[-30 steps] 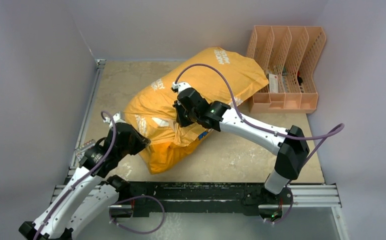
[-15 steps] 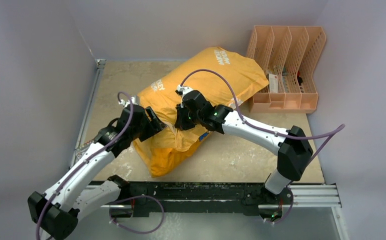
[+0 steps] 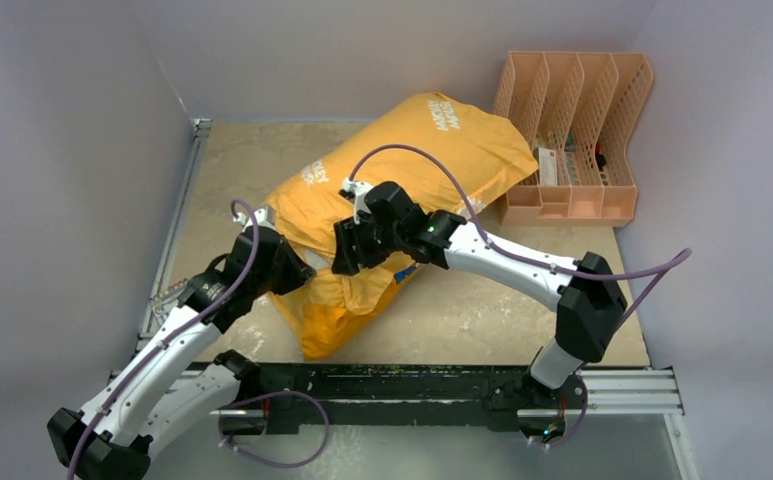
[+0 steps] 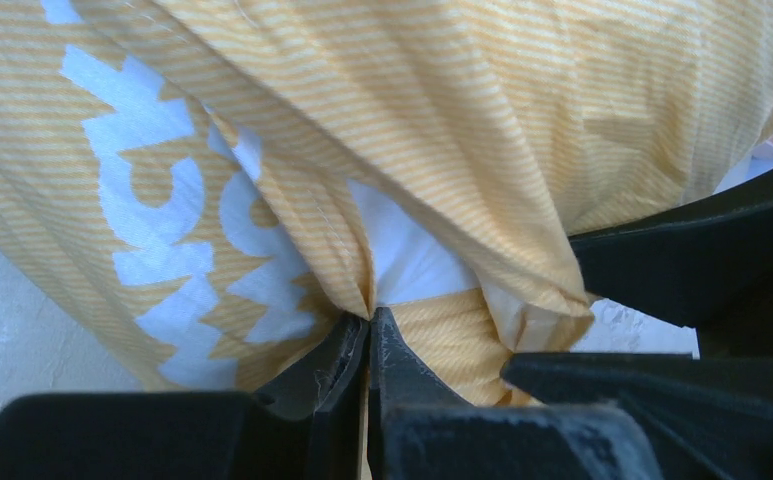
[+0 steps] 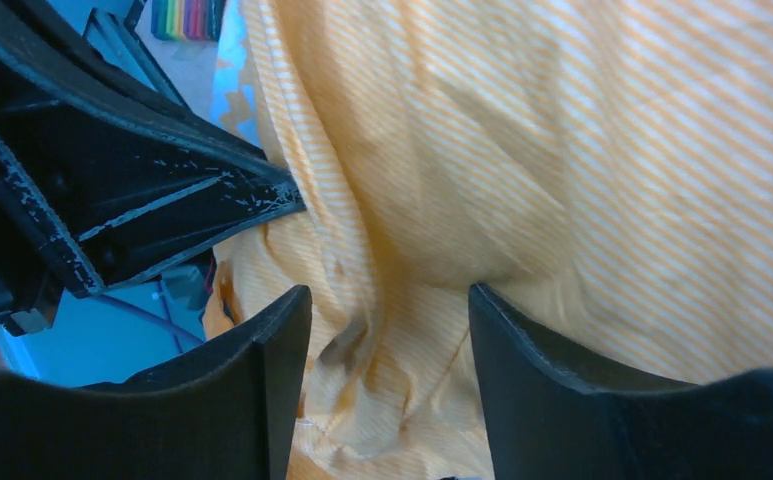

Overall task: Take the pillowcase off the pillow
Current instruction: Remove the pillow from the pillowcase.

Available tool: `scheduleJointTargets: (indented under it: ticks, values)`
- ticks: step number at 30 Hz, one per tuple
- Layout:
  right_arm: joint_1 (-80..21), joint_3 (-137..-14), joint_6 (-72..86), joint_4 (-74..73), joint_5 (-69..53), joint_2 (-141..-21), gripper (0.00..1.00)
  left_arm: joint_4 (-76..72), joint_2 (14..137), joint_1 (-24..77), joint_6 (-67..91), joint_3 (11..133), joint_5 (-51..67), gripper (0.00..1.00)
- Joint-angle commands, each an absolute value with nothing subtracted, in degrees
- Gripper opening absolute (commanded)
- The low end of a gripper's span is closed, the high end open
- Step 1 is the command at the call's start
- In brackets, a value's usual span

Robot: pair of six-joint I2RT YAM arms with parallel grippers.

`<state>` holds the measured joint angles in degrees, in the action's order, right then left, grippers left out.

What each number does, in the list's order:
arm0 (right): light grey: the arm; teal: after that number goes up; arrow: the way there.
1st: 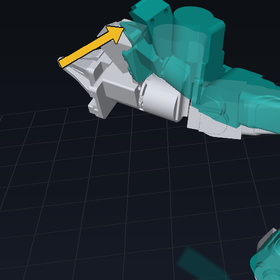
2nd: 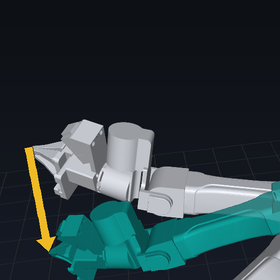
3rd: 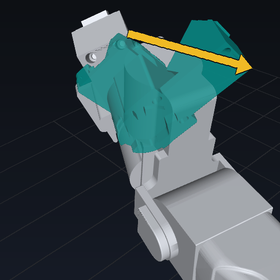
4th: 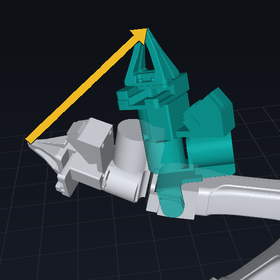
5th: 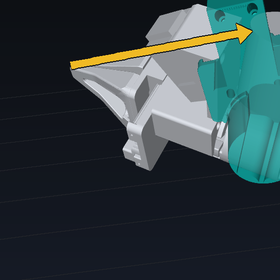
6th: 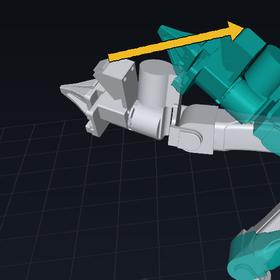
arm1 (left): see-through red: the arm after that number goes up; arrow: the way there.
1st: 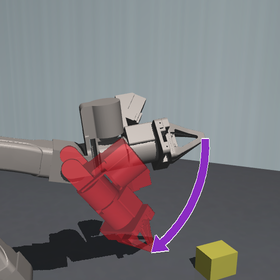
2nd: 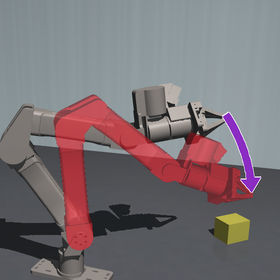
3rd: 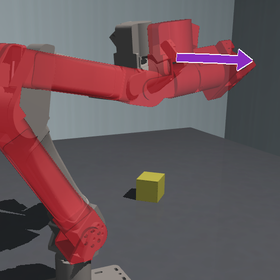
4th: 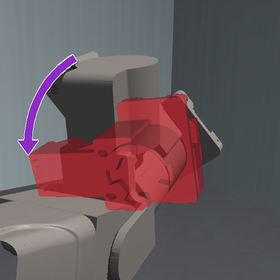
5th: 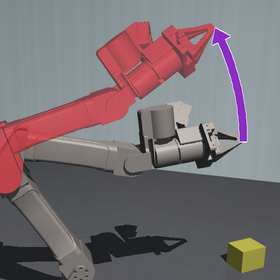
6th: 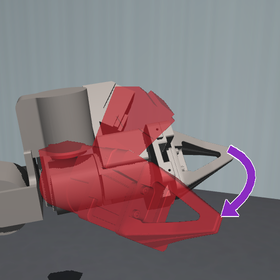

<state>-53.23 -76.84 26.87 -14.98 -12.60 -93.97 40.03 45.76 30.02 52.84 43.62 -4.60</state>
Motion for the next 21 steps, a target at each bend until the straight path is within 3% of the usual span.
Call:
scheduleJointTargets:
  ticks: [1,3,4,9,14,21]
  values:
    - [-54.92,-80.2,24.0,-16.83,-15.15,-95.37,0.63,45.06,45.34,29.88,50.5,42.81,-3.77,0.0]
    - [-56.5,-81.78,22.94,-19.98,-10.45,-97.18,0.63,45.21,45.34,29.88,50.73,42.77,-3.68,0.0]
    - [-57.26,-82.24,23.01,-21.67,-6.88,-98.08,0.56,44.95,44.98,29.88,50.75,42.64,-3.26,0.0]
    - [-57.03,-86.04,25.62,-32.49,15.13,-99.61,0.0,46.67,42.36,29.88,52.51,41.38,-2.55,0.0]
    - [-50.38,-86.48,25.62,-33.34,27.23,-93.4,0.0,54.09,34.97,29.88,58.43,41.81,-12.15,0.0]
    - [-43.1,-74.62,31.24,-26.34,21.28,-86.41,0.0,58.13,29.2,29.86,64.5,38.85,-13.89,0.0]
